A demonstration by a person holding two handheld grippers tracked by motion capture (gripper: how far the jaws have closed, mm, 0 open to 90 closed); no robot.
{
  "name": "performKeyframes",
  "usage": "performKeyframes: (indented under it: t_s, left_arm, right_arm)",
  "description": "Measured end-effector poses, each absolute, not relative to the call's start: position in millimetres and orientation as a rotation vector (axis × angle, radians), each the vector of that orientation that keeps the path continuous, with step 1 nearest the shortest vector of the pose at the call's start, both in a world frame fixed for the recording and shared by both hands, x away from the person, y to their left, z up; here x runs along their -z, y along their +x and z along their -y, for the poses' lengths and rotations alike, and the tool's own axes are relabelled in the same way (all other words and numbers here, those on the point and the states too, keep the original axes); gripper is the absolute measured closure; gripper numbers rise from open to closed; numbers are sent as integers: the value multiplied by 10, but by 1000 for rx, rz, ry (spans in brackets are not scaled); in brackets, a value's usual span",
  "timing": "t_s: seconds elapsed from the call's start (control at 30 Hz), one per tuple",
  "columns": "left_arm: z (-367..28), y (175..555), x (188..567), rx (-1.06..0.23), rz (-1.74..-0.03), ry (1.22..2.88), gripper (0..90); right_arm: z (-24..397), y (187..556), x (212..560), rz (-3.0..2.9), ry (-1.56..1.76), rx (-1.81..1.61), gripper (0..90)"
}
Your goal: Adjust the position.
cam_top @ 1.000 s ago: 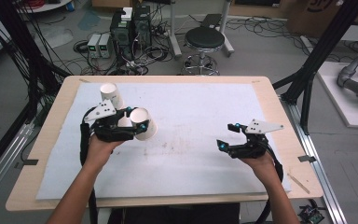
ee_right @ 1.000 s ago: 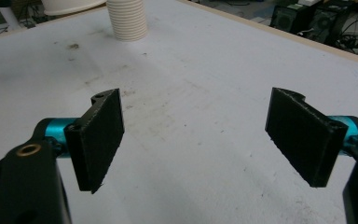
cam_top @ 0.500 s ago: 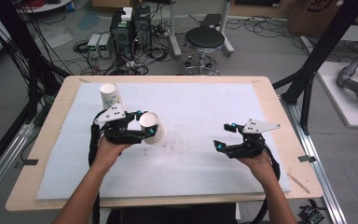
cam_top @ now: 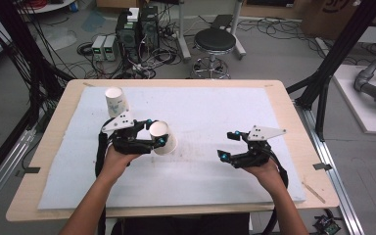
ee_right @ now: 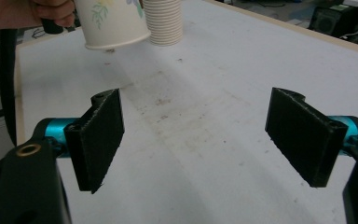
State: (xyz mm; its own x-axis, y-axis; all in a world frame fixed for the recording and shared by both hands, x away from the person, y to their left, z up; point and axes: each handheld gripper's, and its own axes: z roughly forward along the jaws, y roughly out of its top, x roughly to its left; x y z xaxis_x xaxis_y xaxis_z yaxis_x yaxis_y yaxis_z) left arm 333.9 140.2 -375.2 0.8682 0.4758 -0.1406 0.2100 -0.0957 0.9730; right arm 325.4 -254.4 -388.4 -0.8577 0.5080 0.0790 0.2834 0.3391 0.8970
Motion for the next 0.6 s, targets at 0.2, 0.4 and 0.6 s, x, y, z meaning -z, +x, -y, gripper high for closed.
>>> performKeyframes:
  t_s: [0.2, 0.4, 0.6]
  left_arm:
    - [-1366, 3298, 3760, -209, -501, 1685, 349]
    - [-1289, 3225, 3754, -174, -443, 1703, 349]
    - [-1194, 3229, 3761, -136, -401, 1727, 350]
  right_arm:
    - [2452, 3271, 3895, -2414, 676, -1559, 197]
    - [2268, 3258, 3892, -2455, 564, -1592, 197]
    - [2118, 3288, 3873, -2496, 488, -1627, 197]
